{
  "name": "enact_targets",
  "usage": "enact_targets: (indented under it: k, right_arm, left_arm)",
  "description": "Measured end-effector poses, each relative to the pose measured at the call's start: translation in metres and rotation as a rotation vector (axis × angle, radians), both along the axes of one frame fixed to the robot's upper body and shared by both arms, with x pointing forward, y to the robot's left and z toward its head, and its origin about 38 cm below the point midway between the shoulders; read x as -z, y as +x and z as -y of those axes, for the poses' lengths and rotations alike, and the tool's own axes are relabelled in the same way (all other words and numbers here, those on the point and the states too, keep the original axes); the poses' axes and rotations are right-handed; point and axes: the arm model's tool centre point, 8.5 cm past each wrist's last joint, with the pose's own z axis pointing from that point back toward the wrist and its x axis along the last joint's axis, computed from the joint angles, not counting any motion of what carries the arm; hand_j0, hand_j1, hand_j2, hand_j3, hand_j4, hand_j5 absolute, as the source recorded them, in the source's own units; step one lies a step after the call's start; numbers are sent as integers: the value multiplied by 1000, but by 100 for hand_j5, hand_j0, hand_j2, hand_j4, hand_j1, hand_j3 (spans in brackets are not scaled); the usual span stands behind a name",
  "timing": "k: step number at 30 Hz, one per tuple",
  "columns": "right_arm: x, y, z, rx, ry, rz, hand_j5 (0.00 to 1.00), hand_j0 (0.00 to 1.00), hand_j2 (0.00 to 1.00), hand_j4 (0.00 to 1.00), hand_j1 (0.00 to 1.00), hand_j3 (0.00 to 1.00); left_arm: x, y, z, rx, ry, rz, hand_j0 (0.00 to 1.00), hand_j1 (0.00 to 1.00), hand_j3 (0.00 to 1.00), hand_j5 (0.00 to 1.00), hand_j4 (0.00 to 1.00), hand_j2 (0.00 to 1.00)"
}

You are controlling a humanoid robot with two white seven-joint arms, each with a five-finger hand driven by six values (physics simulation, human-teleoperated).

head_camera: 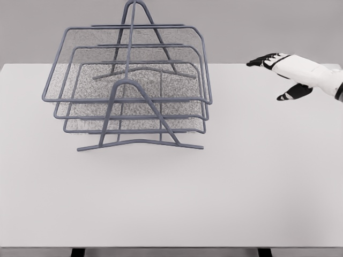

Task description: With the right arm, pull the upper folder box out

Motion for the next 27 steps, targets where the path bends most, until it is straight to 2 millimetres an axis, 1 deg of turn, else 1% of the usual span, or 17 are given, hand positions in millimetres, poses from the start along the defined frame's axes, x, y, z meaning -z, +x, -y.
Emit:
enact_targets:
  k: [1,2,3,4,5,9,11,12,16,18,22,23,27]
  right_arm:
    - [7,3,0,7,7,-21,100,100,100,100,100,100]
    - [2,9,-4,6,17,-14,100,100,100,100,100,100]
    - [-10,18,-11,-8,22,7,100,100,100,100,100,100]
    - [-11,21,-19,-19,34,3,100,100,100,100,100,100]
    - [-17,26,-24,-28,40,13,100,100,100,100,100,100]
    - [-13,28,-36,-51,43,2,100,100,100,100,100,100]
    - [-28,35,-48,-75,44,33,100,100,100,100,100,100]
    - [-27,35,-56,-91,44,31,100,100,100,100,100,100]
    - [-25,29,-90,-171,61,46,100,100,100,100,100,100]
    - [-28,28,-103,-202,71,57,100,100,100,100,100,100]
    - [-22,24,-116,-234,95,42,100,100,100,100,100,100]
    - [-14,22,-117,-237,95,26,100,100,100,100,100,100]
    - [-3,19,-118,-232,118,-12,100,100,100,100,100,100]
  left_arm:
    - [0,0,0,0,0,0,100,100,100,100,100,100]
    - [0,0,0,0,0,0,100,100,100,100,100,100]
    - [0,0,0,0,0,1,100,100,100,100,100,100]
    - [0,0,0,0,0,0,100,100,100,100,100,100]
    - [0,0,0,0,0,0,100,100,100,100,100,100]
    - [0,0,0,0,0,0,100,100,100,100,100,100]
    - [0,0,0,0,0,0,100,100,100,100,100,100]
    - [0,0,0,0,0,0,100,100,100,100,100,100]
    - [0,0,0,0,0,0,100,100,100,100,100,100]
    - [0,0,0,0,0,0,100,100,100,100,100,100]
    - [0,0,0,0,0,0,100,100,100,100,100,100]
    - [0,0,0,0,0,0,100,100,100,100,100,100]
    - [0,0,0,-1,0,0,100,100,100,100,100,100]
